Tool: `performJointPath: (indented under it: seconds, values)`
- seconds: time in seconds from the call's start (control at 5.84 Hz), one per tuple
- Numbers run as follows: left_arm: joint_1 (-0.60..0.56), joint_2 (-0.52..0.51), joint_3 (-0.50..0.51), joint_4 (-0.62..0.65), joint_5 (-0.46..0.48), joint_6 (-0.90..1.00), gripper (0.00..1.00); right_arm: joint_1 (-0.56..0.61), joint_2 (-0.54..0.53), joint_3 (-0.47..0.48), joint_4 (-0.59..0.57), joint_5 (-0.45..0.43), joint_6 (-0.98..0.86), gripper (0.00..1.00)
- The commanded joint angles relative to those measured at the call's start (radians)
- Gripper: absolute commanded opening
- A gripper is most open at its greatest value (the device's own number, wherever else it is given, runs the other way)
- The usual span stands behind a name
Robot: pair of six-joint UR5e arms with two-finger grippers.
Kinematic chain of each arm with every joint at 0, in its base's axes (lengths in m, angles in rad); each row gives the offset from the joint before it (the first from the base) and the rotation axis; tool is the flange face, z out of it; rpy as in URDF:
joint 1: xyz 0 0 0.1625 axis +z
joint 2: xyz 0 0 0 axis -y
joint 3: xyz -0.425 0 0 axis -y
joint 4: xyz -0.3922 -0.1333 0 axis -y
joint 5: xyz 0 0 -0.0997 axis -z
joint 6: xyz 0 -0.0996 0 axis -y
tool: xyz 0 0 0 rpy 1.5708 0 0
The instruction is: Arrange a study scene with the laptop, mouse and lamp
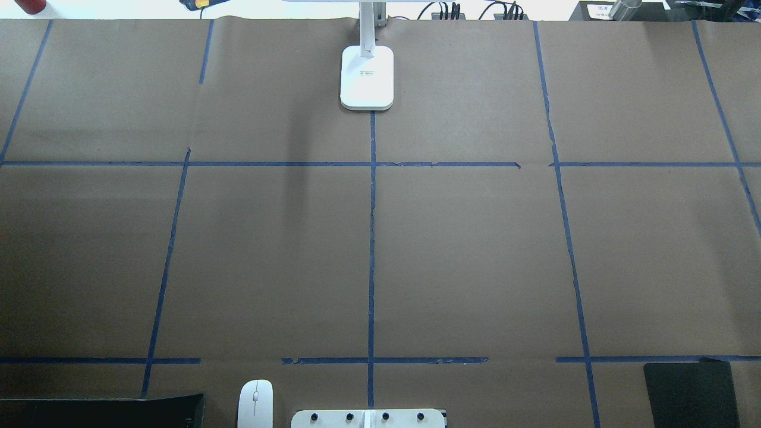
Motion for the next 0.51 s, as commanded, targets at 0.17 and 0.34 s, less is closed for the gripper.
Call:
performJointPath:
  seconds: [0.17, 0.34]
  values:
    - [0.002, -0.001, 0.000, 0.000, 0.000, -0.002, 1.00, 0.000, 0.005, 0.001, 0.001, -0.002, -0.001, 1.00]
    - [0.000, -0.001, 0.000, -0.002, -0.001, 0.000, 1.00, 0.000, 0.005, 0.001, 0.001, -0.002, -0.001, 1.00]
